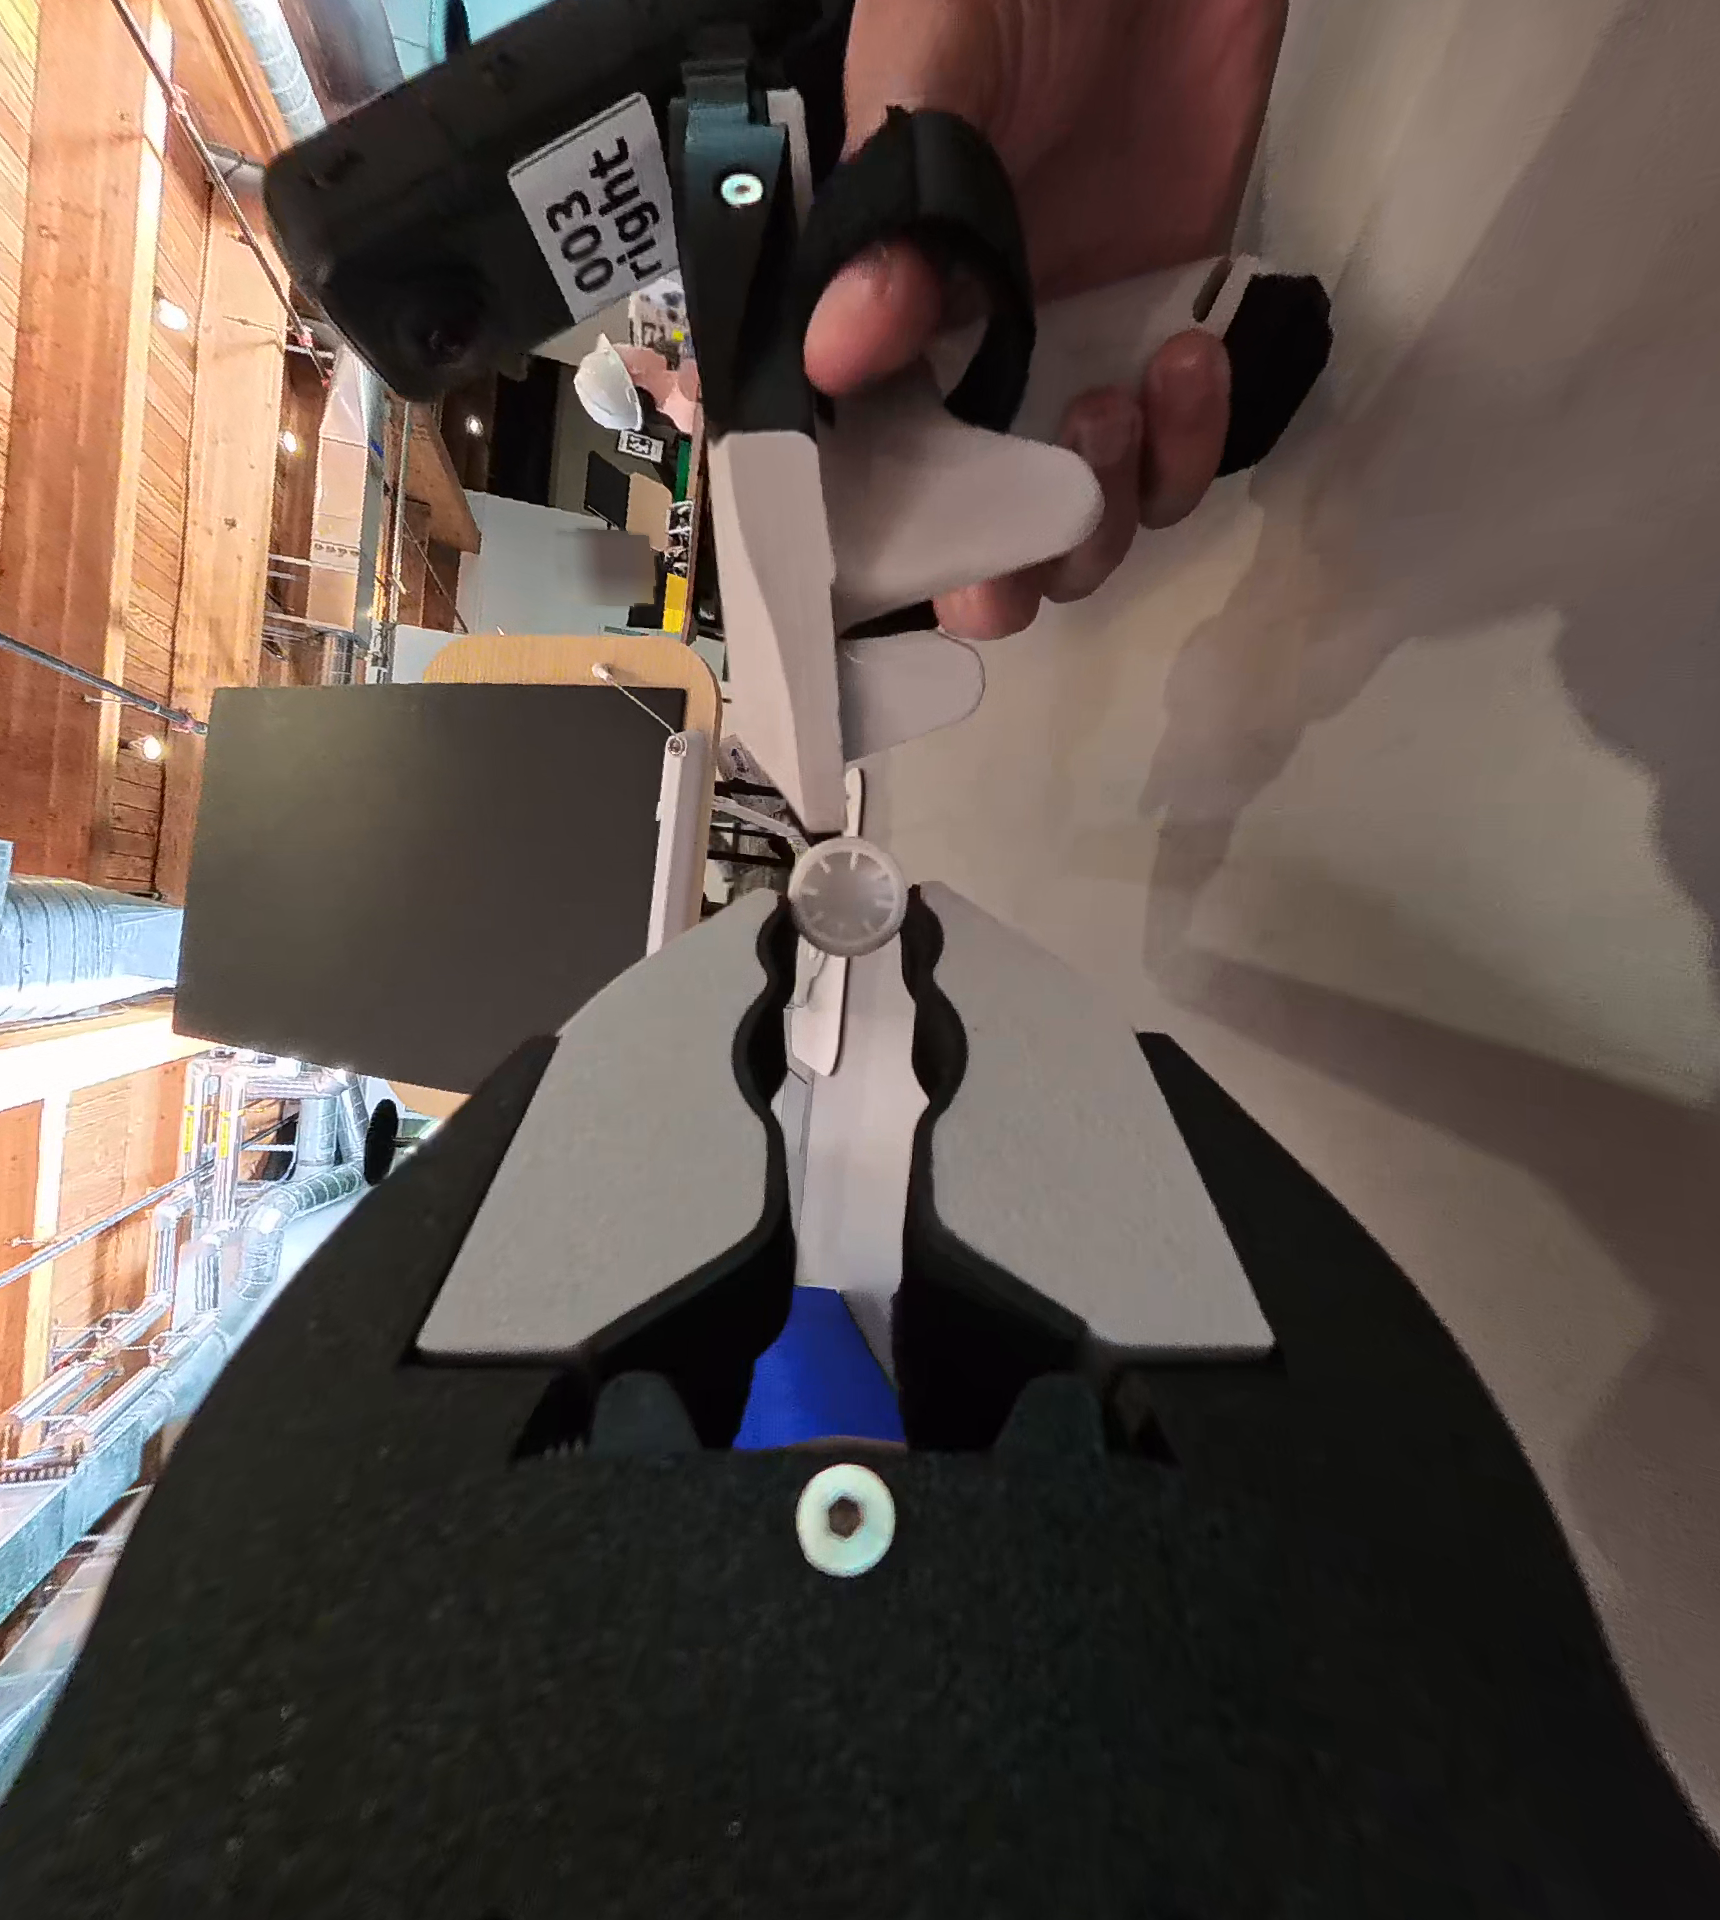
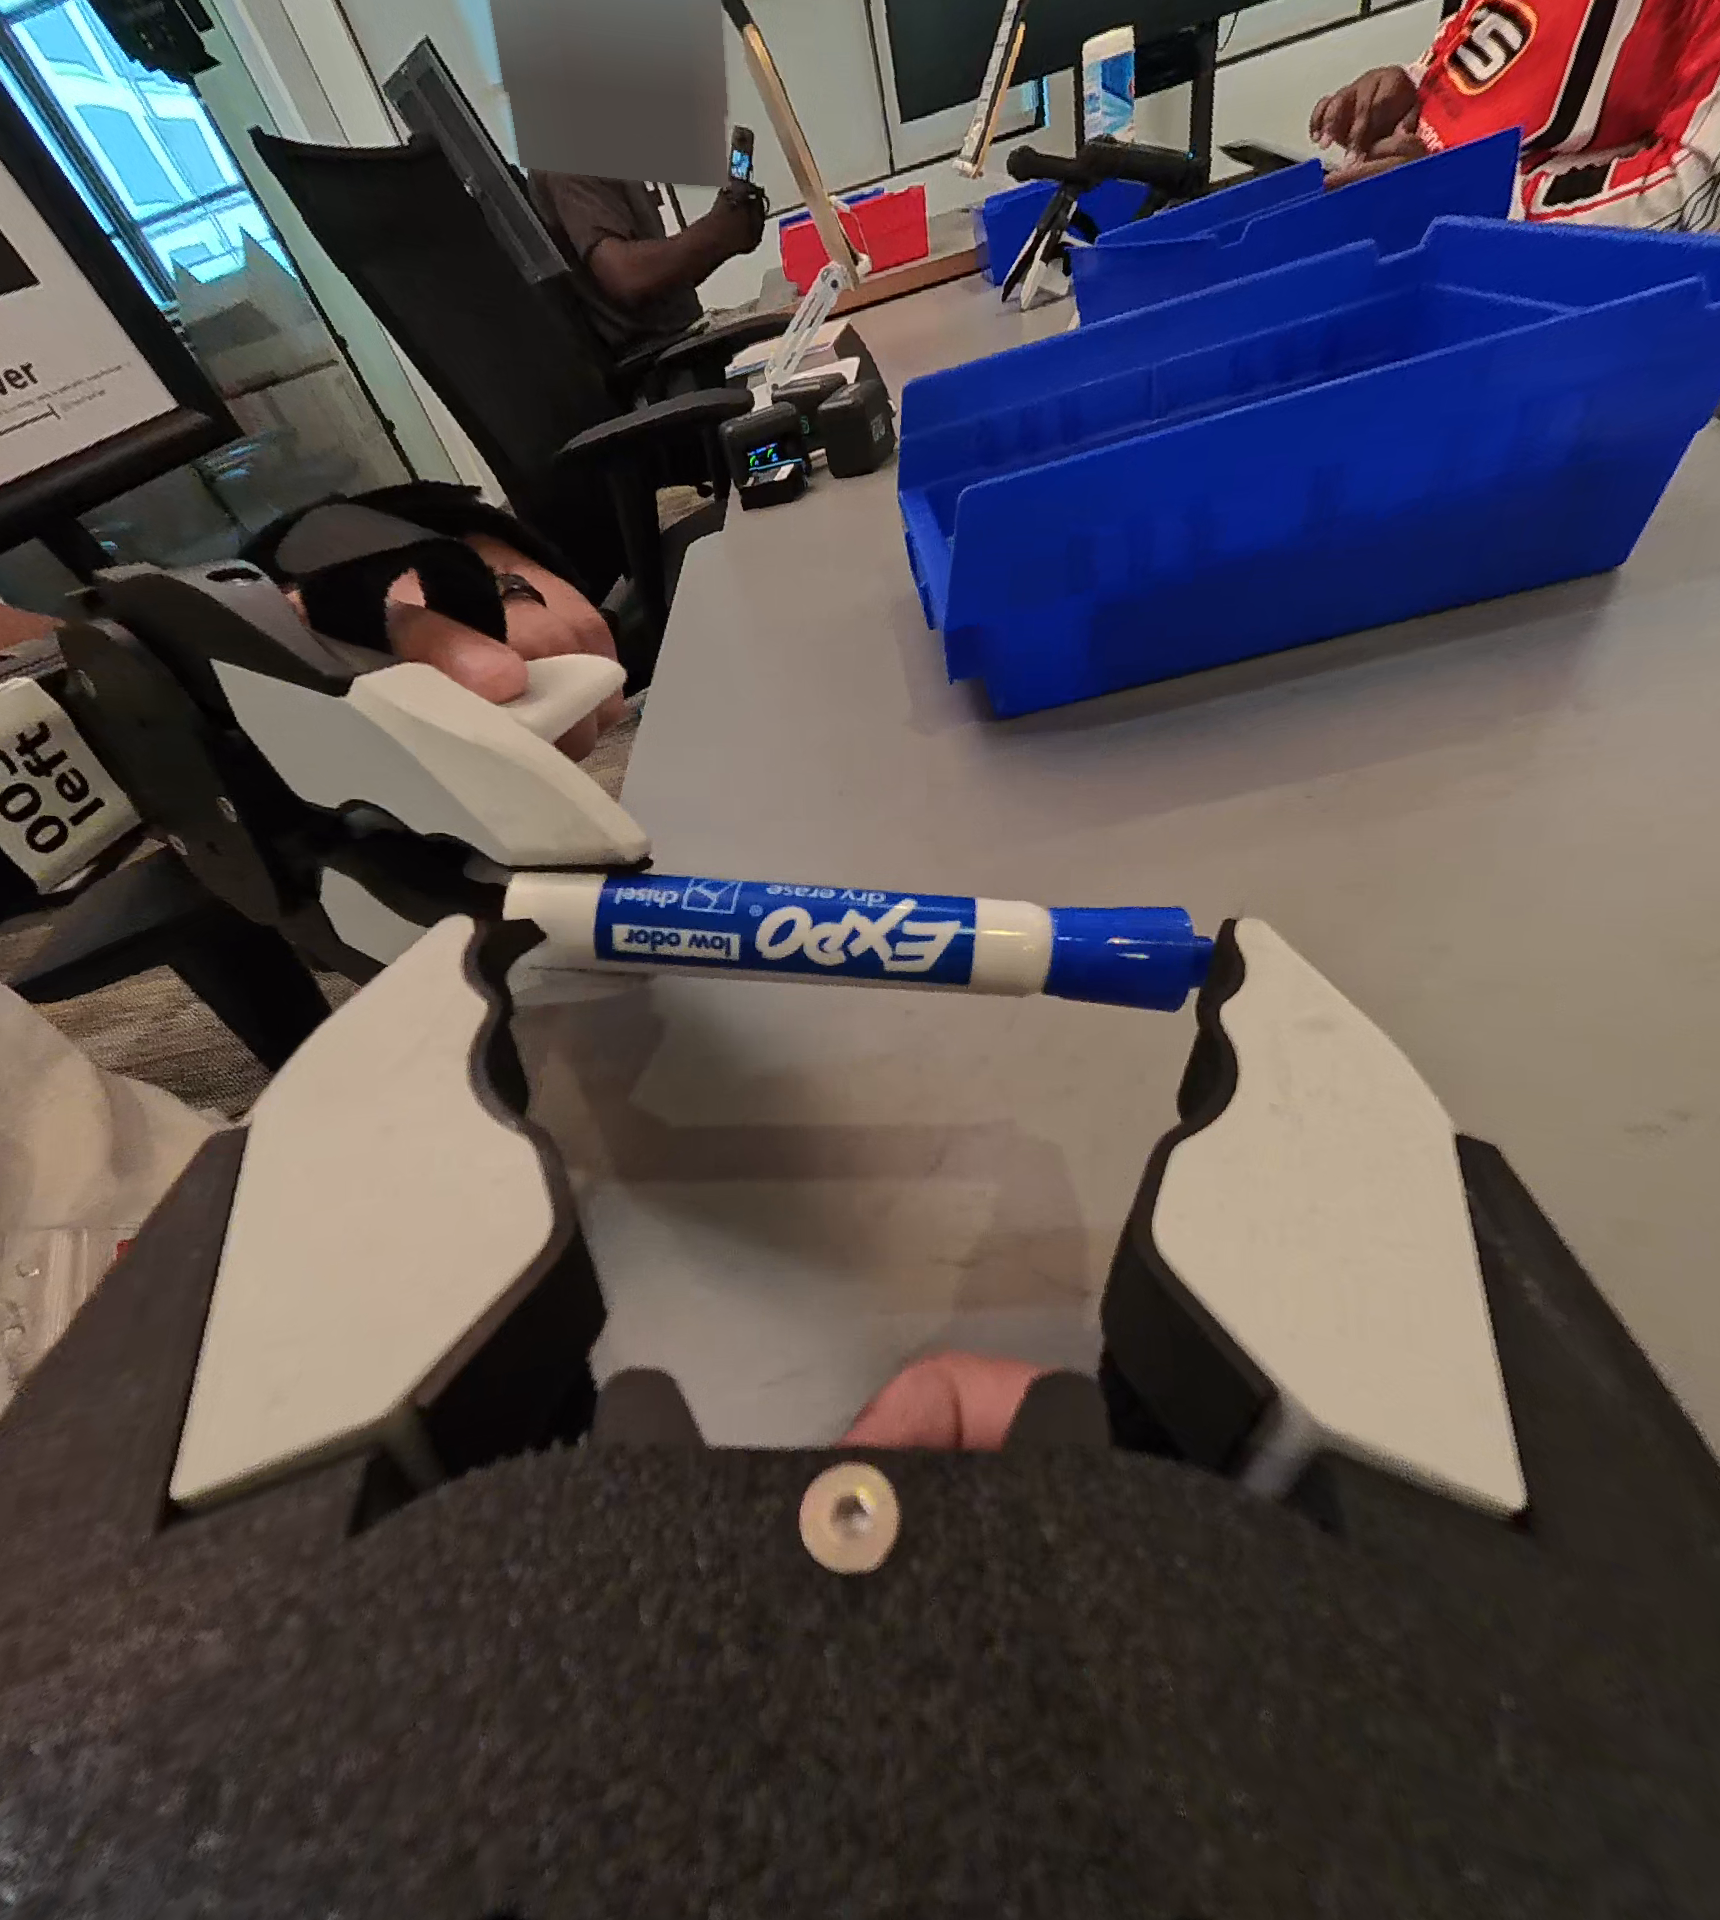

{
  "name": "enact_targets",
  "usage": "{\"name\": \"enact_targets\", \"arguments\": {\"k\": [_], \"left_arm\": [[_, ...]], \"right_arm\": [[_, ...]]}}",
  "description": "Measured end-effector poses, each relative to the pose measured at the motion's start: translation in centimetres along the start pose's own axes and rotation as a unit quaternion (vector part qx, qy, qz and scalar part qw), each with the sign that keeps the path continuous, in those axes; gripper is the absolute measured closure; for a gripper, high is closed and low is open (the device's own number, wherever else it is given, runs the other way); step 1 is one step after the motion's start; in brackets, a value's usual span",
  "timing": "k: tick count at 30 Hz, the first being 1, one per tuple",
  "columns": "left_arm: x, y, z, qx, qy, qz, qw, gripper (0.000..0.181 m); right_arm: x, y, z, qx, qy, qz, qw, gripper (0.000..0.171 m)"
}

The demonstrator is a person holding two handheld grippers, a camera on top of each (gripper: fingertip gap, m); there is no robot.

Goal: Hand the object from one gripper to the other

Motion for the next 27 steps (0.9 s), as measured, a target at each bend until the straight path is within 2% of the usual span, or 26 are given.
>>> {"name": "enact_targets", "arguments": {"k": [7, 16, 22, 27], "left_arm": [[0.32, 0.07, -0.24, -0.006, -0.007, -0.003, 1.0, 0.162], [0.1, -0.41, -0.48, -0.017, -0.009, 0.011, 1.0, 0.162], [0.36, 0.16, -0.41, -0.013, -0.006, -0.003, 1.0, 0.162], [0.21, 0.18, -0.33, -0.013, 0.001, -0.008, 1.0, 0.162]], "right_arm": [[-0.06, -0.49, -0.61, -0.007, 0.002, -0.011, 1.0, 0.041], [-0.04, -0.18, -0.41, 0.006, 0.001, -0.017, 1.0, 0.04], [0.06, -0.43, -0.8, -0.003, -0.012, -0.011, 1.0, 0.045], [0.4, -0.55, -0.62, -0.002, -0.011, -0.017, 1.0, 0.04]]}}
Point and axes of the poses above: each gripper's, where its closed fingertips meet, z back along the fingers, y out of its top, x = y × z across the jaws, the point moved 5 cm from there along z, back along the fingers, and after that the axes turned 3 degrees about -x, right-handed, at the moved point
